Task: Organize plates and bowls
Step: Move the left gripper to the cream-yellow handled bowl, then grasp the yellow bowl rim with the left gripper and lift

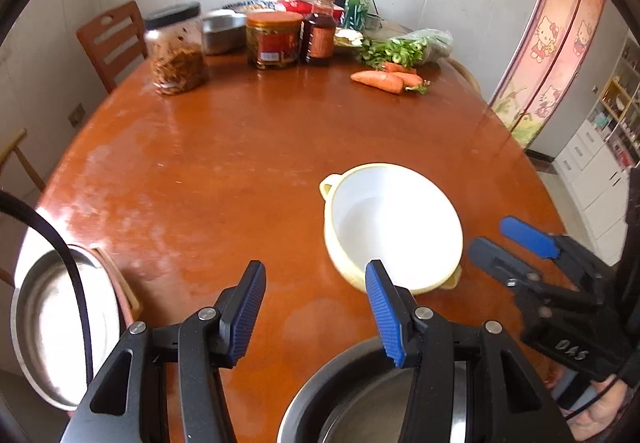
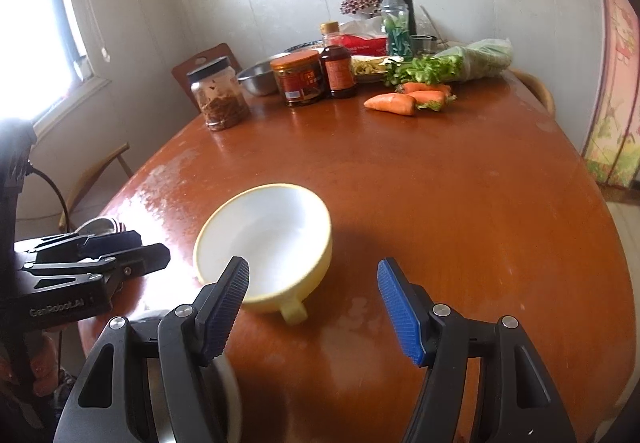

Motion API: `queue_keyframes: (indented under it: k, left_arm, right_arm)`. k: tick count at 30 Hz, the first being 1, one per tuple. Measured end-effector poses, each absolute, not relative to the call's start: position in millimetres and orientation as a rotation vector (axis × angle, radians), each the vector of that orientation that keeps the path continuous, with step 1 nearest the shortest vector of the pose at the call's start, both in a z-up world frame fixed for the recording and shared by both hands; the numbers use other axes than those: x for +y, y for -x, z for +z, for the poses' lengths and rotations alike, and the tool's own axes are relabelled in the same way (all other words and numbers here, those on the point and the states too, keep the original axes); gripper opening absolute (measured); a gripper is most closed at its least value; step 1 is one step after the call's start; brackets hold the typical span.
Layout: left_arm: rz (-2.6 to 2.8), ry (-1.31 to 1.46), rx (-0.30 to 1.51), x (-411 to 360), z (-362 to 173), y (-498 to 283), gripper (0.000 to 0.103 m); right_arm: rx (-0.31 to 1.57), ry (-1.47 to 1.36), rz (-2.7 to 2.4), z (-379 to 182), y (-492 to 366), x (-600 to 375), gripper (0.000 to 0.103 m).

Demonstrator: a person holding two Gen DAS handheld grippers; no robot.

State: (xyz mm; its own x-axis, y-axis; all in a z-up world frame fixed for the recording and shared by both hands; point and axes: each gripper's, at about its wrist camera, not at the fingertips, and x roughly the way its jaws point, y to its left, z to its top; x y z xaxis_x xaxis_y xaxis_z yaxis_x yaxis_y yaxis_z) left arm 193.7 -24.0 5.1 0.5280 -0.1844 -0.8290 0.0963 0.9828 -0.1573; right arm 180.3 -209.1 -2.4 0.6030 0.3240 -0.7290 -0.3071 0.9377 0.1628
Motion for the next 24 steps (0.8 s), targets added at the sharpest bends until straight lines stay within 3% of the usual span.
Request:
queue_keyframes:
  k: [8, 19, 24]
  left_arm:
    - [-0.204, 0.112, 1.033, -32.7, -0.1, -211.3, 0.052]
    - [-0.237, 0.11, 1.147, -46.7, -25.8, -230.6, 0.052]
    - [-0.269, 0.135, 1.194, -46.9, -35.7, -235.6, 0.051]
  right_arm:
    - [0.906, 0.052, 0.422, -22.5, -210.1, -193.0, 0.046]
    - [0.948, 0.083, 0.469, -37.3, -238.7, -182.2, 0.04]
    - [0.995, 0.064, 0.495, -46.3, -245.6, -181.4, 0.031]
